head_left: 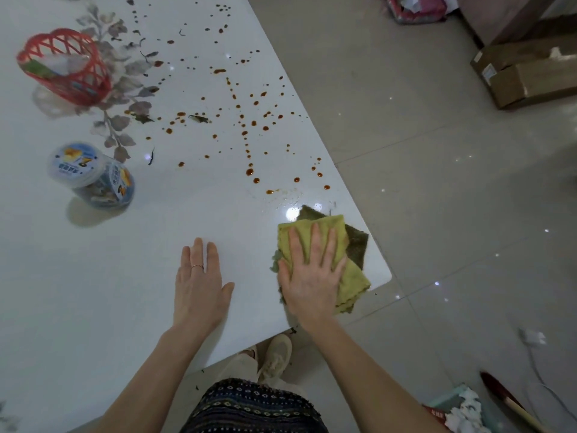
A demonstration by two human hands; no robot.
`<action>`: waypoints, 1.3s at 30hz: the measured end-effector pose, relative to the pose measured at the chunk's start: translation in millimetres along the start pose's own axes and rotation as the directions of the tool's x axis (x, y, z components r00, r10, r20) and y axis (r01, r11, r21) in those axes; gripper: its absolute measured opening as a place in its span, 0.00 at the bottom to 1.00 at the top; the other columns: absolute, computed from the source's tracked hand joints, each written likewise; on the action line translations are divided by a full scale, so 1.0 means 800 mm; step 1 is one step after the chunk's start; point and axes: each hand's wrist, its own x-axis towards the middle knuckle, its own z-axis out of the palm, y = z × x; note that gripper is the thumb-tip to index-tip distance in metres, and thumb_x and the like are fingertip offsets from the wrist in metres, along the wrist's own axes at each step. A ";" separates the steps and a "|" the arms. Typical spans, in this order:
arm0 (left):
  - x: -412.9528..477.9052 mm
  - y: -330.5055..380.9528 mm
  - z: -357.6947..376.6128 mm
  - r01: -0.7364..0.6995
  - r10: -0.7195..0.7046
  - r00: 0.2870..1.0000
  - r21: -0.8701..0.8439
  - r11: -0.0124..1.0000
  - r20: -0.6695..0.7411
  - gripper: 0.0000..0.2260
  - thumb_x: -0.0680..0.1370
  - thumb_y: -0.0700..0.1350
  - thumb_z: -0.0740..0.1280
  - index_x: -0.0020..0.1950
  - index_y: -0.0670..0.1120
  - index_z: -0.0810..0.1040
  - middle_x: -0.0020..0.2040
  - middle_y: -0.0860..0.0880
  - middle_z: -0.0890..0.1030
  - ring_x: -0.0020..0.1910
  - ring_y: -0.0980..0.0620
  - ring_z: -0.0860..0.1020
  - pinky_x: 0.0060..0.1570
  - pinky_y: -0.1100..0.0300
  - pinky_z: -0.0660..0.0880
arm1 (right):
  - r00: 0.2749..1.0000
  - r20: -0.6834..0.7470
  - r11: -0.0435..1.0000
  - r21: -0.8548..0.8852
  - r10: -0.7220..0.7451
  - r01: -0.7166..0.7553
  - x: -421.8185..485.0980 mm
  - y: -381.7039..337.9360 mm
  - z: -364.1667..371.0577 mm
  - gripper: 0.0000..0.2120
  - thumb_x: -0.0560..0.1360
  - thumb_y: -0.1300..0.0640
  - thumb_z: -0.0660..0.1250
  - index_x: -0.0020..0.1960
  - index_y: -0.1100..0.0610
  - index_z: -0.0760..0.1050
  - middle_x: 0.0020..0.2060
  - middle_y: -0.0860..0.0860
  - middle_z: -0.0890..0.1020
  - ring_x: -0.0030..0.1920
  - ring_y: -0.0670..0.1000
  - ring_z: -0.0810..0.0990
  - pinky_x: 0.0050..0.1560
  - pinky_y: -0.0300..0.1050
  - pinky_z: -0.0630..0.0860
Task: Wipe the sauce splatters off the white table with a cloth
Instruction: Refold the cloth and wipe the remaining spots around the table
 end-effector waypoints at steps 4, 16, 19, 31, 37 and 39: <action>0.001 0.003 -0.004 0.018 -0.018 1.000 -0.033 0.999 0.001 0.35 0.78 0.51 0.62 0.76 0.41 0.44 0.76 0.40 0.44 0.75 0.40 0.43 0.73 0.50 0.48 | 0.994 0.008 0.987 0.120 -0.112 0.110 -0.006 -0.020 -0.013 0.29 0.78 0.38 0.53 0.77 0.46 0.64 0.78 0.57 0.62 0.77 0.63 0.58 0.70 0.72 0.52; 0.002 0.006 -0.005 0.042 -0.042 0.999 -0.031 0.999 -0.015 0.36 0.77 0.51 0.63 0.75 0.41 0.45 0.76 0.40 0.45 0.75 0.40 0.44 0.73 0.50 0.48 | 0.946 0.269 0.956 0.177 0.180 -0.232 0.072 0.029 -0.081 0.13 0.74 0.45 0.67 0.53 0.52 0.74 0.44 0.48 0.77 0.50 0.53 0.75 0.53 0.48 0.57; 0.001 0.004 -0.004 0.027 -0.027 0.999 -0.026 0.999 -0.016 0.36 0.77 0.52 0.62 0.75 0.41 0.45 0.76 0.40 0.44 0.75 0.40 0.44 0.74 0.50 0.47 | 0.931 0.342 0.927 0.291 0.128 -0.235 0.080 0.025 -0.104 0.04 0.72 0.54 0.68 0.40 0.54 0.75 0.32 0.47 0.74 0.38 0.51 0.74 0.48 0.47 0.57; 0.001 -0.006 -0.013 0.017 -0.030 0.998 -0.240 0.971 -0.053 0.30 0.75 0.35 0.60 0.75 0.42 0.54 0.76 0.42 0.51 0.75 0.42 0.49 0.73 0.51 0.53 | 0.889 -0.184 0.863 0.222 -0.420 0.454 -0.009 -0.012 -0.124 0.12 0.67 0.46 0.71 0.46 0.51 0.78 0.40 0.46 0.76 0.42 0.47 0.70 0.48 0.43 0.62; -0.004 -0.027 -0.016 0.088 -0.191 0.964 -0.457 0.885 -0.183 0.27 0.73 0.27 0.55 0.71 0.42 0.64 0.73 0.44 0.58 0.70 0.45 0.62 0.65 0.51 0.65 | 0.980 -0.089 0.916 0.347 -0.179 0.199 -0.018 -0.029 -0.081 0.25 0.69 0.36 0.62 0.58 0.50 0.78 0.54 0.51 0.76 0.55 0.51 0.72 0.54 0.50 0.69; -0.005 -0.025 -0.014 0.076 -0.188 0.960 -0.451 0.889 -0.208 0.26 0.73 0.28 0.55 0.70 0.43 0.65 0.73 0.45 0.58 0.69 0.44 0.64 0.64 0.50 0.67 | 0.996 -0.013 0.948 0.305 -0.091 0.091 -0.011 -0.059 -0.065 0.27 0.73 0.36 0.58 0.66 0.49 0.73 0.62 0.54 0.74 0.63 0.56 0.70 0.60 0.59 0.71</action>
